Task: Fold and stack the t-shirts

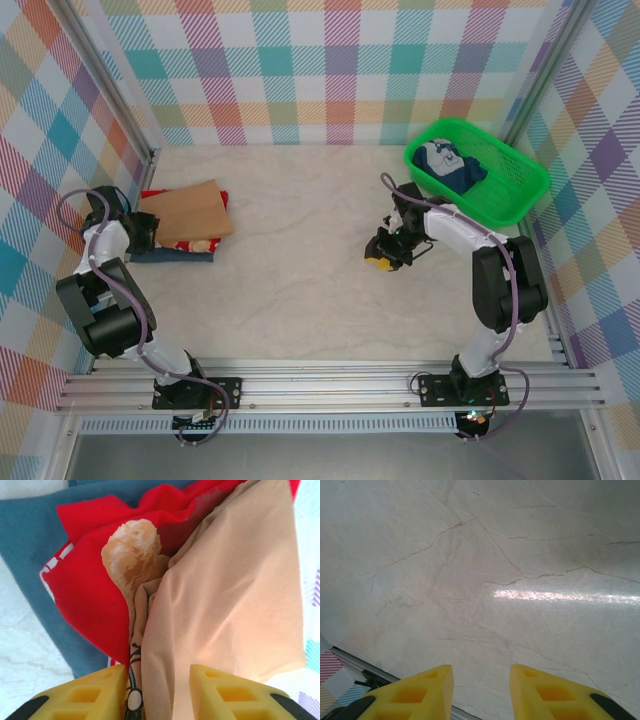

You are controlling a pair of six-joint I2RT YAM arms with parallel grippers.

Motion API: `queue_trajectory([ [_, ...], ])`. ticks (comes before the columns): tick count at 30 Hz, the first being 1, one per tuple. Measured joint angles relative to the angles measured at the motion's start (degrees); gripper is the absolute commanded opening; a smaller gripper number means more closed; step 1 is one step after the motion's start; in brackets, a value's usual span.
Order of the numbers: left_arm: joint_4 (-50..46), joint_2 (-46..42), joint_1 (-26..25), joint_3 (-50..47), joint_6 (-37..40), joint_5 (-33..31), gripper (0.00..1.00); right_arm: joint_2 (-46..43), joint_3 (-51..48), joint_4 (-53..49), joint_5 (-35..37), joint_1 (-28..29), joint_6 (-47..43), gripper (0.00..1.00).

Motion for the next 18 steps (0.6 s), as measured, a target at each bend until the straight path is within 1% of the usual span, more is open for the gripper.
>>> queue_trajectory([
  [3,-2.1,0.0,0.0,0.0,0.4,0.0,0.39,0.0,0.1,0.0,0.0,0.0,0.0,0.35],
  [7,-3.0,0.0,0.0,0.0,0.4,0.2,0.35,0.0,0.2,-0.2,0.0,0.0,0.0,0.35],
  [8,-3.1,0.0,0.0,0.0,0.4,0.2,0.33,0.0,0.2,-0.2,0.0,0.0,0.0,0.35],
  [9,-3.2,0.0,-0.1,0.0,0.4,0.2,0.28,0.0,0.2,-0.2,0.0,0.0,0.0,0.35],
  [11,-3.7,0.0,-0.1,-0.1,0.5,0.2,0.13,0.0,0.2,-0.2,0.0,0.0,0.0,0.35],
  [12,-3.9,-0.1,-0.1,-0.1,0.9,0.1,0.09,0.0,0.2,-0.2,0.0,0.0,0.0,0.35],
  [15,-5.0,0.0,-0.1,0.4,2.8,-0.6,0.06,0.0,0.2,-0.2,0.0,0.0,0.0,0.35],
  [18,-7.1,1.0,-0.1,3.5,5.7,-1.8,0.04,0.0,0.2,-0.3,0.0,0.0,0.0,0.35],
])
